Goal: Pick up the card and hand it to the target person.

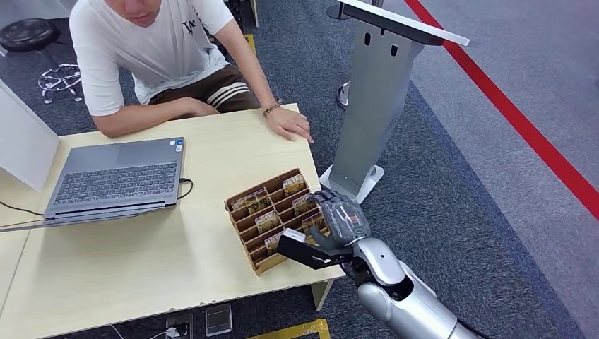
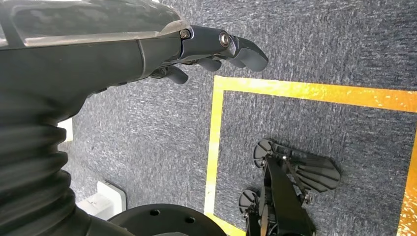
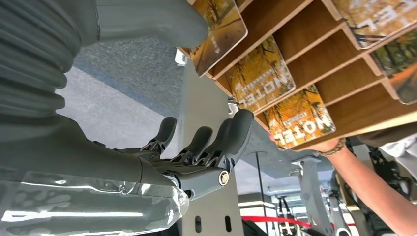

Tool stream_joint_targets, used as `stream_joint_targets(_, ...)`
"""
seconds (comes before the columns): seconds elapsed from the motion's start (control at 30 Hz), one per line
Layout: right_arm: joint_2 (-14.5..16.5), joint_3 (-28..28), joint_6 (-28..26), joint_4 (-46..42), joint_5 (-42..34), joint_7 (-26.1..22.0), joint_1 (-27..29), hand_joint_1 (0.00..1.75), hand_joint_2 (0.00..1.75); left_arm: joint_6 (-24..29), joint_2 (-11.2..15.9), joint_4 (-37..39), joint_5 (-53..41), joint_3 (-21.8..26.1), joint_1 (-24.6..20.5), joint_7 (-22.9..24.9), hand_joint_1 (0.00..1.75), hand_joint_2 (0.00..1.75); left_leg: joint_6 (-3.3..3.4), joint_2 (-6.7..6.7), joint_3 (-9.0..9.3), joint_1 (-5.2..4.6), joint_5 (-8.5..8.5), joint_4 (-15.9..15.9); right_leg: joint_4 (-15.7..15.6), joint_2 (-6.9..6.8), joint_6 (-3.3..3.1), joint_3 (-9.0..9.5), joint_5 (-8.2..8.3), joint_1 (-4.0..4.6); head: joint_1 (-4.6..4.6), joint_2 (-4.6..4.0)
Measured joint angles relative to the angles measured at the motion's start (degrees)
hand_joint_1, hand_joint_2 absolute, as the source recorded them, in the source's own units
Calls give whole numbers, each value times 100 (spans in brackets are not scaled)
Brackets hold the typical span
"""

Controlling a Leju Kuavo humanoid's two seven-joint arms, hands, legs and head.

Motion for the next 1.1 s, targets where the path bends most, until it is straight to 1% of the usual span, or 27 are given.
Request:
stream_joint_targets(0.13, 0, 1, 2, 75, -9, 25, 0, 60, 175, -5, -5, 0, -1, 0, 0, 1, 0, 175, 0, 0, 0, 0, 0, 0, 0, 0, 0, 0, 0, 0, -2, 0)
stream_joint_targets(0.23, -1, 1, 1, 137, -21, 47, 1, 60, 175, -26, -5, 0, -21, -2, -1, -14, 0, 175, 0, 0, 0, 0, 0, 0, 0, 0, 0, -1, 0, 0, -2, 0)
stream_joint_targets(0.33, -4, -3, -22, 193, -57, 91, 13, 63, 175, -37, -5, 0, -67, -17, -6, -16, 0, 175, 0, 1, 0, 0, 0, 0, 0, 0, 0, -2, 0, 0, 0, 0)
stream_joint_targets(0.47, -17, -8, -45, 259, -102, 136, 45, 77, 175, -36, -5, 0, -108, -63, -16, -1, 0, 175, 0, 1, 0, 0, 0, 0, 0, 0, 0, -2, 0, 0, 0, 0)
stream_joint_targets(0.6, -30, -15, -51, 317, -123, 143, 86, 82, 175, -35, -5, 0, -110, -98, -22, 21, 0, 175, 0, 1, 0, 0, 0, 0, 0, 0, 0, -2, 0, 0, -1, 0)
stream_joint_targets(0.77, -33, -19, -91, 375, -132, 101, 95, 62, 175, -35, -5, 0, -110, -109, -22, 23, 0, 175, 0, 1, 1, 0, 0, 0, 0, 0, 0, -1, 0, 0, -3, 0)
stream_joint_targets(0.93, -29, -15, -107, 461, -183, 18, 103, 65, 175, -35, -6, 0, -107, -116, -19, 23, 0, 175, 0, 1, 0, 0, 0, 0, 0, 0, 0, -1, 0, 0, 1, 0)
stream_joint_targets(1.1, -17, -15, -137, 537, -233, -30, 113, 56, 175, -33, -13, 0, -106, -123, -17, 23, 0, 175, 0, 1, 0, 0, 0, 0, 0, 0, 0, -2, 0, 0, 2, 0)
